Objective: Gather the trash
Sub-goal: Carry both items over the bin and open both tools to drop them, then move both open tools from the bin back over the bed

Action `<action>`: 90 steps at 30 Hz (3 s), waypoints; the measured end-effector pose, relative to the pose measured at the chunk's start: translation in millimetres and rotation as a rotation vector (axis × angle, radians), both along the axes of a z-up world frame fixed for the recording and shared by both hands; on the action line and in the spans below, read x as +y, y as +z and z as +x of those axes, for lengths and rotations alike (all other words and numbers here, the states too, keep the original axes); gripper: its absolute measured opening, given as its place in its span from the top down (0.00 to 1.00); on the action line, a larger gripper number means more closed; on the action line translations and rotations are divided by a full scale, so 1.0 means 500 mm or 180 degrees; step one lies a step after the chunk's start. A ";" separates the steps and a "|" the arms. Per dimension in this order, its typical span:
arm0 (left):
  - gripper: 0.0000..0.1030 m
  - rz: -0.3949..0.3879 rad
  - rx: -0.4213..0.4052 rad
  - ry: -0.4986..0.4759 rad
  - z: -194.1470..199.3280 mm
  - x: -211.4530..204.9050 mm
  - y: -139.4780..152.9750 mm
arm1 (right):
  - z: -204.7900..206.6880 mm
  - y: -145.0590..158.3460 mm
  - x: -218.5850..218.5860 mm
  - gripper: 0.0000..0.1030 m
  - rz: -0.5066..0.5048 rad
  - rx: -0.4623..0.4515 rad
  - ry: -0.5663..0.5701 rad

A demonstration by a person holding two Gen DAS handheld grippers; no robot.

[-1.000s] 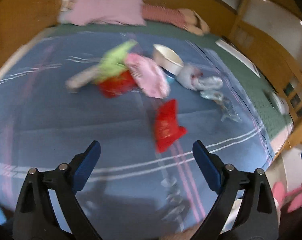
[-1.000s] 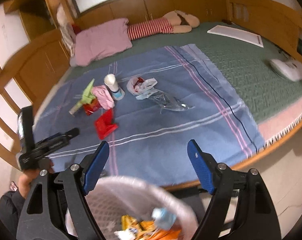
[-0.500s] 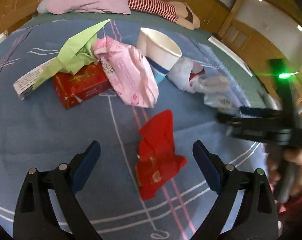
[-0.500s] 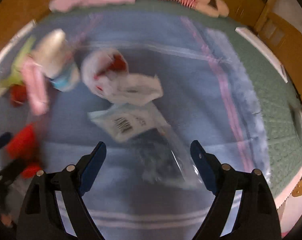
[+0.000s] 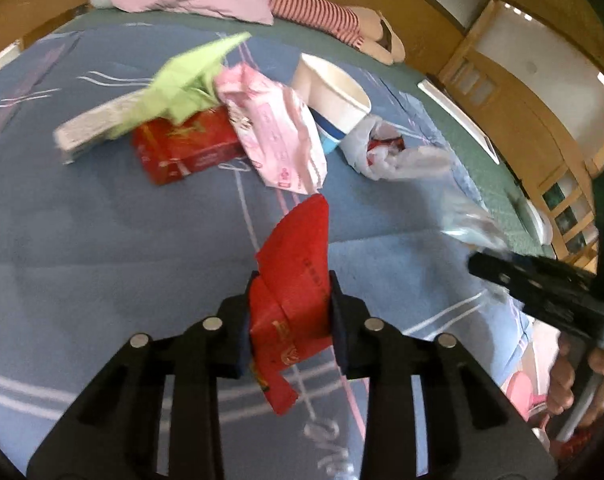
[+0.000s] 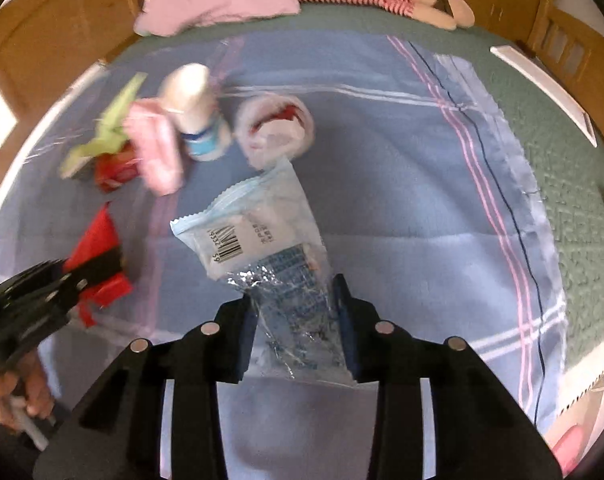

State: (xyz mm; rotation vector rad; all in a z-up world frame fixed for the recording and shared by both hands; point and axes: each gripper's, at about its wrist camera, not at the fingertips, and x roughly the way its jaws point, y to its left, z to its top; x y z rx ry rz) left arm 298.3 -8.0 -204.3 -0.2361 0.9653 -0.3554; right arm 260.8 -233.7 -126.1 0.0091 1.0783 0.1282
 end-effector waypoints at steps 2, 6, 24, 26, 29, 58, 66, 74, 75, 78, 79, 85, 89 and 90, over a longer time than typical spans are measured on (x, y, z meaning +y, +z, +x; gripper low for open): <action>0.69 0.0042 -0.0081 0.0061 -0.028 0.004 0.025 | -0.054 0.035 0.011 0.64 0.0096 -0.0129 0.0046; 0.69 0.0450 -0.0460 0.0244 -0.132 0.030 0.104 | -0.136 0.084 0.025 0.64 0.0294 -0.0319 0.0065; 0.69 0.0746 -0.0931 0.0365 -0.477 0.025 0.237 | -0.431 0.217 0.021 0.64 0.0933 -0.0746 -0.0123; 0.69 0.0721 -0.0920 0.0388 -0.496 0.027 0.244 | -0.459 0.226 0.016 0.64 0.0976 -0.0788 -0.0128; 0.69 0.0657 -0.0948 0.0411 -0.522 0.029 0.258 | -0.489 0.240 0.005 0.64 0.0983 -0.0842 -0.0149; 0.69 0.0642 -0.1122 0.0364 -0.561 0.016 0.272 | -0.537 0.075 0.012 0.36 0.0703 0.0087 -0.0057; 0.68 0.0463 -0.0954 -0.0212 -0.559 -0.023 0.250 | -0.563 0.157 -0.093 0.25 0.1169 -0.0648 -0.0826; 0.67 0.0529 -0.0777 -0.1436 -0.608 -0.137 0.201 | -0.587 0.188 -0.162 0.23 0.1299 -0.1029 -0.1348; 0.67 0.0532 -0.0730 -0.1509 -0.610 -0.145 0.192 | -0.587 0.189 -0.172 0.23 0.1337 -0.1046 -0.1407; 0.62 0.0558 -0.0635 -0.1660 -0.615 -0.162 0.171 | -0.585 0.193 -0.186 0.20 0.1385 -0.1065 -0.1413; 0.57 0.0567 -0.0616 -0.1688 -0.617 -0.167 0.166 | -0.587 0.195 -0.187 0.19 0.1377 -0.1082 -0.1407; 0.14 0.0648 -0.0777 -0.1510 -0.621 -0.159 0.175 | -0.582 0.203 -0.167 0.15 0.1239 -0.1104 -0.1320; 0.13 0.0677 -0.0794 -0.1291 -0.608 -0.145 0.180 | -0.574 0.199 -0.150 0.15 0.1136 -0.1064 -0.1238; 0.13 0.0704 -0.0813 -0.1198 -0.603 -0.138 0.180 | -0.571 0.197 -0.146 0.15 0.1112 -0.1048 -0.1229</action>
